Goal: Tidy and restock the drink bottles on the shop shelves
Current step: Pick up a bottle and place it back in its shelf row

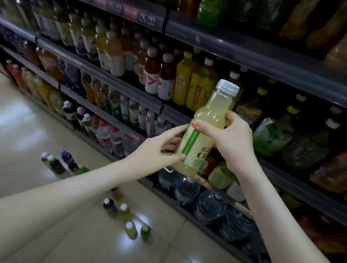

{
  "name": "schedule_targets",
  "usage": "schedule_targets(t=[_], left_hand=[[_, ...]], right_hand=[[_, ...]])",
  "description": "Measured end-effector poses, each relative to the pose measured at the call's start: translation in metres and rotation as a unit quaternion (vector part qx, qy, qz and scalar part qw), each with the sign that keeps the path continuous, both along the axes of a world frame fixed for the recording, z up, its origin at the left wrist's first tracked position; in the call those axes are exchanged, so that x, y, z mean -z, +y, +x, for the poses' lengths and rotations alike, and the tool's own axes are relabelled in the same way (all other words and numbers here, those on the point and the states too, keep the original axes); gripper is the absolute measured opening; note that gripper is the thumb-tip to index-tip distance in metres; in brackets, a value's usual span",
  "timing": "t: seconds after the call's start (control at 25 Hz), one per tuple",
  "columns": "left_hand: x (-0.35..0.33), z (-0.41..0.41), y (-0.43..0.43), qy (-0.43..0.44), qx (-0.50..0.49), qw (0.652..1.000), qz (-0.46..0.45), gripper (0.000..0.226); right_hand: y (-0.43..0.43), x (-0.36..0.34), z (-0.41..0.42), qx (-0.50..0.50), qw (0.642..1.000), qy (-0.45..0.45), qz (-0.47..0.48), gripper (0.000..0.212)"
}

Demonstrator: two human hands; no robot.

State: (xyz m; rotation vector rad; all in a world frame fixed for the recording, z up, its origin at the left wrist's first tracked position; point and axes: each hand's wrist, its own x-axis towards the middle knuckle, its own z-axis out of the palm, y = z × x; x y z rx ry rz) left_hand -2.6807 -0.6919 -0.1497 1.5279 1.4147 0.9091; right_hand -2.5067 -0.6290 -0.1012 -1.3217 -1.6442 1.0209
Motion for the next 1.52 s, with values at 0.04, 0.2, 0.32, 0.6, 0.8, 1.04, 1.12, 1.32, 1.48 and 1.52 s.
schedule_targets(t=[0.04,0.2,0.32,0.6,0.8,1.04,1.12,1.32,1.48,1.52], left_hand=[[-0.004,-0.018,0.012,0.005,0.015,1.0,0.0,0.066],[-0.019,-0.083,0.063,0.01,0.045,0.999,0.017,0.062],[-0.027,-0.135,0.096,0.011,0.03,0.999,0.028,0.063],[-0.049,-0.274,0.153,0.028,0.06,0.995,0.075,0.054],[-0.075,-0.371,0.187,0.111,0.125,0.976,0.139,0.047],[-0.125,-0.412,0.233,0.178,0.097,0.93,0.306,0.049],[-0.136,-0.409,0.25,0.173,0.067,0.924,0.334,0.051],[-0.149,-0.4,0.295,0.19,0.01,0.929,0.316,0.055],[-0.154,-0.392,0.321,0.193,-0.016,0.938,0.289,0.06],[-0.155,-0.388,0.326,0.194,-0.02,0.939,0.282,0.062]], right_hand=[[0.009,-0.002,-0.016,0.01,1.0,0.0,0.0,0.047],[0.048,-0.01,-0.079,0.029,0.999,-0.003,0.018,0.044],[0.076,-0.018,-0.132,0.013,1.0,-0.005,0.026,0.042],[0.115,-0.039,-0.266,0.055,0.997,-0.004,0.048,0.051],[0.115,-0.059,-0.344,0.14,0.985,0.051,0.085,0.04],[0.113,-0.111,-0.378,0.277,0.908,0.111,0.295,0.044],[0.128,-0.126,-0.378,0.315,0.871,0.071,0.37,0.052],[0.193,-0.145,-0.373,0.315,0.896,0.012,0.314,0.062],[0.238,-0.163,-0.376,0.334,0.906,-0.024,0.258,0.056],[0.246,-0.165,-0.376,0.337,0.907,-0.022,0.252,0.053]])
